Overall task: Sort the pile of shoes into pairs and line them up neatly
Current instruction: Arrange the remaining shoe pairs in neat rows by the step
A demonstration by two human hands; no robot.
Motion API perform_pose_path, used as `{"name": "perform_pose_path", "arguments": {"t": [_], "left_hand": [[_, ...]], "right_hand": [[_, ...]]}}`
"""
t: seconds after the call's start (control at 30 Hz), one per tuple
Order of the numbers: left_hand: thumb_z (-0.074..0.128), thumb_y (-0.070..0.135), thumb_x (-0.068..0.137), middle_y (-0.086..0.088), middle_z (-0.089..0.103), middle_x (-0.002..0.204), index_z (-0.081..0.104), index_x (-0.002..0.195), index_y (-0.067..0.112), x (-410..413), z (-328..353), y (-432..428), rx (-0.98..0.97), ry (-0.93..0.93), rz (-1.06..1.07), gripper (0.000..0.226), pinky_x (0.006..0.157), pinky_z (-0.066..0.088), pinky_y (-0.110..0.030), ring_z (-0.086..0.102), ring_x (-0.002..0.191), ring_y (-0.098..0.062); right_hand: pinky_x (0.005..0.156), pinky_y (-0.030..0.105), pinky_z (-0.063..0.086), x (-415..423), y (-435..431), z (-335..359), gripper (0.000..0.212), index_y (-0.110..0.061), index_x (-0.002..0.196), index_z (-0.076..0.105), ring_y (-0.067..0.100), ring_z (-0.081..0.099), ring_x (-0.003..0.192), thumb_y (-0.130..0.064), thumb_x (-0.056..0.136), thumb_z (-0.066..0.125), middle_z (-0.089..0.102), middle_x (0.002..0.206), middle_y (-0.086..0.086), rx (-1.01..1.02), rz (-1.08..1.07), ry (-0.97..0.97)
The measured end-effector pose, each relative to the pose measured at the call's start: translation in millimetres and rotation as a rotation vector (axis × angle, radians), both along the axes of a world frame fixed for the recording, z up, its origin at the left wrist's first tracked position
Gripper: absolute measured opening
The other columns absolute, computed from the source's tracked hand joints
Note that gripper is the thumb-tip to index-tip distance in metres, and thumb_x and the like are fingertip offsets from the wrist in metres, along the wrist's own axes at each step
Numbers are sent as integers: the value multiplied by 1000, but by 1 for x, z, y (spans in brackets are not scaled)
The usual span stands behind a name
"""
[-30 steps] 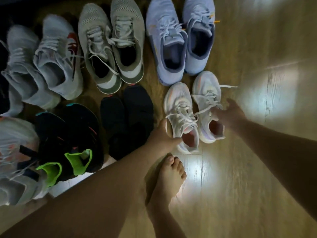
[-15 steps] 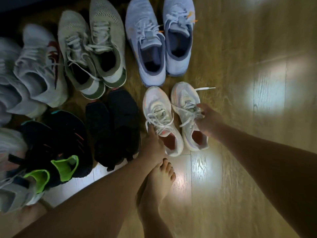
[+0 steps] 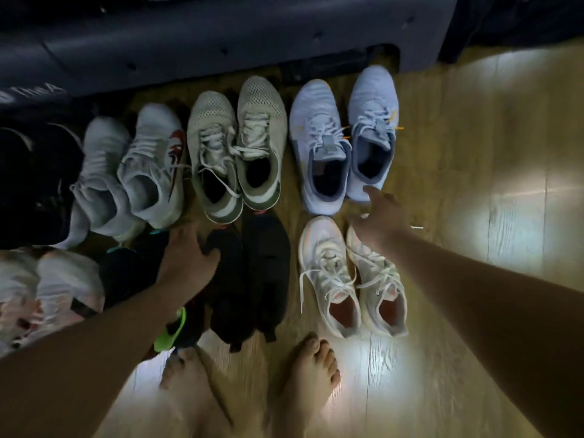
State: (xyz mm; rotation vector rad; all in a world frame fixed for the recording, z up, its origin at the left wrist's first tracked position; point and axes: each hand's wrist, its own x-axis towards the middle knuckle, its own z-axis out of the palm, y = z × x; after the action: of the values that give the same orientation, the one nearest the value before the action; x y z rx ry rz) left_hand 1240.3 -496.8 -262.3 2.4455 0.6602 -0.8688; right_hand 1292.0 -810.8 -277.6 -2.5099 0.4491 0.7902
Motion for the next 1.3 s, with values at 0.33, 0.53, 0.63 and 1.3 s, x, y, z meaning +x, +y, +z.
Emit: {"name": "perform_pose_path", "arguments": {"t": [0.33, 0.53, 0.63, 1.3], "left_hand": [[72, 34, 62, 9, 45, 133, 32, 128, 49, 81, -36, 22, -339, 2, 333, 78, 72, 61, -45, 60, 109, -25], [62, 21, 59, -1, 59, 111, 39, 129, 45, 81, -44, 23, -400, -24, 312, 77, 65, 60, -53, 68, 89, -31], [61, 8, 68, -5, 61, 105, 40, 129, 42, 83, -38, 18, -414, -9, 315, 72, 64, 58, -59, 69, 85, -36], [68, 18, 81, 2, 27, 155, 20, 152, 32, 73, -37, 9, -467, -219, 126, 86, 110, 39, -39, 36, 138, -20]], "right_hand": [[96, 35, 39, 56, -21, -50, 62, 6, 117, 64, 39, 54, 121, -45, 102, 31, 62, 121, 29, -383, 94, 119], [97, 33, 39, 45, -19, -24, 58, -7, 111, 65, 38, 50, 122, -54, 87, 42, 61, 123, 24, -306, 3, -47], [98, 42, 41, 40, 14, -8, 56, -20, 124, 55, 40, 42, 126, -59, 89, 37, 48, 136, 17, -374, 122, -170], [95, 48, 45, 65, 66, -7, 37, -12, 120, 60, 41, 38, 127, -23, 85, 52, 38, 137, 21, -408, 151, -141]]}}
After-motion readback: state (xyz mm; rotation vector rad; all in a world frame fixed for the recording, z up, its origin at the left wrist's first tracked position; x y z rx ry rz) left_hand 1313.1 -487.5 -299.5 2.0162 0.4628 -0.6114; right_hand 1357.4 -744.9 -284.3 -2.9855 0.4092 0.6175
